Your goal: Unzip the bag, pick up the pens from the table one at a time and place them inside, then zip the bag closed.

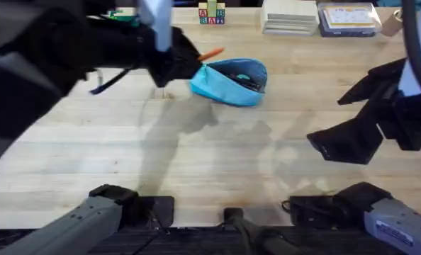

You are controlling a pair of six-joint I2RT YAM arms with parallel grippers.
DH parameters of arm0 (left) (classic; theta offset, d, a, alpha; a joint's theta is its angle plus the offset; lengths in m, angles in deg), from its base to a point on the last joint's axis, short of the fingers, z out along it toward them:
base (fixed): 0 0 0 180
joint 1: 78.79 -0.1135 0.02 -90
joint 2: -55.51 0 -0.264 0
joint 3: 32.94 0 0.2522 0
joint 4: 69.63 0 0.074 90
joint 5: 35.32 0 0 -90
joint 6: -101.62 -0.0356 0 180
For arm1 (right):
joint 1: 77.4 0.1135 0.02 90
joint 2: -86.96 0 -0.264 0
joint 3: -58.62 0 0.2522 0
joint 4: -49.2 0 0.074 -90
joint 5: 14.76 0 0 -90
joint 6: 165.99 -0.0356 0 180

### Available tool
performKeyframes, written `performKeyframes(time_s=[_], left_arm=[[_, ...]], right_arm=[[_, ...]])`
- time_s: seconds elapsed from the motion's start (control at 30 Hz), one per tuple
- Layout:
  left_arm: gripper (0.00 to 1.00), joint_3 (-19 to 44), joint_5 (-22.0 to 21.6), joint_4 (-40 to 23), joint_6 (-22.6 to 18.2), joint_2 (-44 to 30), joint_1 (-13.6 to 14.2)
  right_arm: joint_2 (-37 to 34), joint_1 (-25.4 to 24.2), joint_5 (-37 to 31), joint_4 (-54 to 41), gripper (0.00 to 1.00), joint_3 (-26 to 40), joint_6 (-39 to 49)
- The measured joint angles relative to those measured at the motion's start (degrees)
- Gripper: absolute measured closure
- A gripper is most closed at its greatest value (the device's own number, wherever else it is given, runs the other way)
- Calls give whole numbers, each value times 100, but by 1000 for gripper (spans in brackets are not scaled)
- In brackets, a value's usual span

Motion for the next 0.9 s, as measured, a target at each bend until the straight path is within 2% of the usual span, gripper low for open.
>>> performKeyframes(time_s=[0.07,0.1,0.3,0.4,0.67,0.77,0.8,0.9], left_arm=[[958,10,-1,197,52,-231,229],[958,86,-1,245,98,-526,479],[958,773,-3,165,152,-1154,755],[958,1269,-5,-63,163,-1480,857],[958,2724,-312,-1237,-24,-2613,1181],[958,3236,-463,-1589,-140,-3027,1339],[958,3549,-561,-1647,-236,-3317,1481],[958,3628,-629,-1648,-323,-3469,1575]], right_arm=[[0,0,0,-2,4,0,-39],[0,0,0,-4,4,0,-60],[0,0,0,-4,3,0,-79],[0,0,0,-4,4,0,-79],[0,0,0,-4,3,0,-79],[0,0,0,-4,3,0,-79],[0,0,0,-4,4,0,-79],[0,0,0,-4,5,0,-81]])
